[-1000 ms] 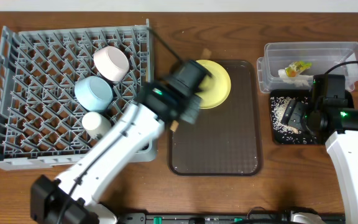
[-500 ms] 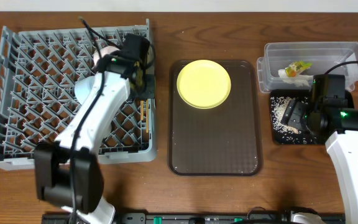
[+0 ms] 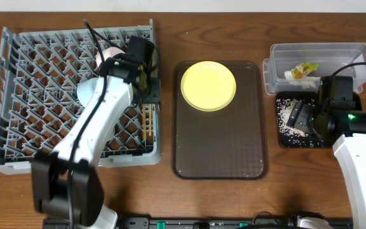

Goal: Sort waste into correct bins and load items into the dishwasher rack
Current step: 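Carry the second chopstick to the rack and drop it in, then grasp the edge of the yellow plate with the left gripper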

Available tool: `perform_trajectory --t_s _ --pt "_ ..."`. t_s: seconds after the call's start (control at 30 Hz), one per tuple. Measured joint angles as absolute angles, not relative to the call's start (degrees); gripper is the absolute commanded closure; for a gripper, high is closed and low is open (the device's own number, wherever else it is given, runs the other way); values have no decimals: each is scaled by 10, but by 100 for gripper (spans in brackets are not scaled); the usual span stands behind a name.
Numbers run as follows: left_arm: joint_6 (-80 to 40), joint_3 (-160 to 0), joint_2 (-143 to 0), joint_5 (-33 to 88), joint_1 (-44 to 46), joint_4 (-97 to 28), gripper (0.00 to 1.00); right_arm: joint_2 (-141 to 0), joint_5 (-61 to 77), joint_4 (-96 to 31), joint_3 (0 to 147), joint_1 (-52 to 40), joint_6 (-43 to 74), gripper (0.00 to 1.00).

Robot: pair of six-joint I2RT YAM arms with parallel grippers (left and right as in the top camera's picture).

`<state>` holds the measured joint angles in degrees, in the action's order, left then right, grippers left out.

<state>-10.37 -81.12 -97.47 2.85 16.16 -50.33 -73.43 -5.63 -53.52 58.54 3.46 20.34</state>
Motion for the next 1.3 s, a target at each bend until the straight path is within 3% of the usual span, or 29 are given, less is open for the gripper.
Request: perform_trajectory --t_s 0.2,0.47,0.67,1.0,1.07,1.13,1.3 --pt "-59 -812 -930 31 231 -402 46 -734 -56 -529 585 35 203 17" --pt "-17 -813 -1005 33 333 -271 46 -734 -56 -533 585 35 203 16" --pt "11 -813 -1095 34 389 -237 39 -734 -56 -533 585 35 203 16" --pt "33 -813 -1192 24 412 -220 39 -734 -50 -535 585 35 203 16" --pt "34 -813 -1204 22 411 -220 49 -734 -47 -535 585 35 203 16" --pt "37 -813 -1206 16 411 -220 66 -734 -45 -535 585 35 203 16" --pt "45 -815 -1206 10 411 -232 89 -734 -45 -535 585 35 203 16"
